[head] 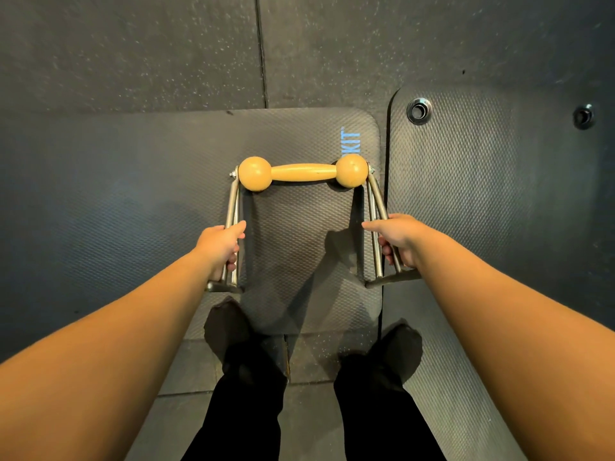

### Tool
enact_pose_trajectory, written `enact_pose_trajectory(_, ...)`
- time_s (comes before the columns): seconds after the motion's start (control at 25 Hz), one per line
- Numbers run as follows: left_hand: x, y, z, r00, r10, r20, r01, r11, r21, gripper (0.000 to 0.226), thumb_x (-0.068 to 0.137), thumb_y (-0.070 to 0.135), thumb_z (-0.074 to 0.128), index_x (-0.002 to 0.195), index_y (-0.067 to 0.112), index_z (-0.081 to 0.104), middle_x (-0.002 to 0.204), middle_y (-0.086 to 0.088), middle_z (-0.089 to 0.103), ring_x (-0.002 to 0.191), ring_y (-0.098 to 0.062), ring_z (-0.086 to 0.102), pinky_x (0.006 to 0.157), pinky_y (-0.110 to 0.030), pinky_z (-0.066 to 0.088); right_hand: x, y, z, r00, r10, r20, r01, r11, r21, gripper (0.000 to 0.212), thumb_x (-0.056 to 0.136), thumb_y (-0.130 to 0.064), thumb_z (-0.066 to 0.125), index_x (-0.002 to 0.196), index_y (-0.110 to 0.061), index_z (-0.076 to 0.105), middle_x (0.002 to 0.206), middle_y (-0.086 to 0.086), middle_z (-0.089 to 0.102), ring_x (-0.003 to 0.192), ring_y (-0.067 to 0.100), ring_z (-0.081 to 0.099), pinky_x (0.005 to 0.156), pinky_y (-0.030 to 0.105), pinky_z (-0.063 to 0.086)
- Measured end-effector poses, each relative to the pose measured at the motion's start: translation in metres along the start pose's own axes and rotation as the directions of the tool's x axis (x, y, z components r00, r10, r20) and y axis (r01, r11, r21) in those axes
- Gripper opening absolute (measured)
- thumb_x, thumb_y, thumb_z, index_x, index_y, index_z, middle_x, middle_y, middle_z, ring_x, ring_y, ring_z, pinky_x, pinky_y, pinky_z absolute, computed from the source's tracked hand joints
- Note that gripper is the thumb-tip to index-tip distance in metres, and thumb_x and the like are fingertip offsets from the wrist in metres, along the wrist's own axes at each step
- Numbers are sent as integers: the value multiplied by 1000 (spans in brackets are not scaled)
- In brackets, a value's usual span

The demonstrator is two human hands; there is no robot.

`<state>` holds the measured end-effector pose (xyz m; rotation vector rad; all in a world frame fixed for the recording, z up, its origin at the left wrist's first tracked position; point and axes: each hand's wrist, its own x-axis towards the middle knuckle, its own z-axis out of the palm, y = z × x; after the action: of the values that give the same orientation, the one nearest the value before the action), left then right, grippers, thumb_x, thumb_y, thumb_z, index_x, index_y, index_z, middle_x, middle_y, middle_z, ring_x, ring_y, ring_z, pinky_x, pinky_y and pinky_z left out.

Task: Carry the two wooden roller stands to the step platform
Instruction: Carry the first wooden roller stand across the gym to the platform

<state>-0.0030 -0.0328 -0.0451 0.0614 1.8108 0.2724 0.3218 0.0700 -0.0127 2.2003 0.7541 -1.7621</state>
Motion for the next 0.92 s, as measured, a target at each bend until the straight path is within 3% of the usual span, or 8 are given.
enact_pose_trajectory(0.12,0,-6,-4,996,70,-48,-70,997,19,36,98,46,64,88,13,53,60,-1,37,48,-17,30,42,-28,31,-2,8,5,998,-32,-46,34,999,31,70,95,-32,72,152,-10,37,85,6,51,60,16,43,42,27,42)
enact_pose_trajectory(0.24,-16,-7,-4,985,153,-77,-146,985,89,42,98,47,61,77,16,42,59,-3,36,50,-20,32,48,-32,32,-19,17,5,991,-90,-96,98,992,85,44,90,-36,76,120,-10,58,82,5,52,64,19,47,52,35,43)
enact_pose_trajectory(0.36,-53,17,-10,957,239,-165,-210,962,172,45,96,49,60,74,16,39,62,-9,39,53,-26,37,56,-37,35,-62,11,-6,977,-153,-151,179,967,179,28,88,-32,78,98,-17,57,75,3,51,59,18,46,51,33,40)
enact_pose_trajectory(0.52,-122,68,-20,851,448,-273,-350,872,342,46,93,45,60,63,15,40,59,-10,46,57,-29,46,54,-39,36,-135,-15,-35,929,-277,-247,339,903,265,22,92,-27,77,94,-20,56,70,-4,53,52,8,45,49,26,38)
enact_pose_trajectory(0.68,-211,141,-33,749,589,-304,-526,807,268,45,90,46,59,67,10,43,62,-13,46,57,-26,46,55,-40,36,-235,-64,-89,880,-367,-301,467,782,412,16,97,-28,70,94,-18,57,61,-6,45,45,6,39,46,23,34)
enact_pose_trajectory(0.76,-259,178,-36,711,626,-320,-597,778,194,47,83,50,59,68,8,43,64,-12,43,58,-26,44,55,-49,39,-287,-87,-119,857,-414,-307,515,728,453,16,99,-27,68,97,-16,56,63,0,40,45,10,32,41,22,32)
enact_pose_trajectory(0.84,-304,214,-41,693,641,-330,-654,751,86,42,77,52,62,65,17,43,67,-12,42,62,-29,42,57,-58,42,-337,-110,-150,815,-473,-334,579,685,442,13,99,-22,65,97,-16,54,63,0,38,44,10,29,40,22,27)
enact_pose_trajectory(0.92,-354,250,-47,675,662,-327,-695,718,18,41,73,56,63,58,23,44,65,-14,41,62,-31,41,57,-54,38,-388,-131,-182,768,-531,-358,640,633,435,13,97,-15,62,93,-17,50,60,-2,37,43,11,27,44,26,19)
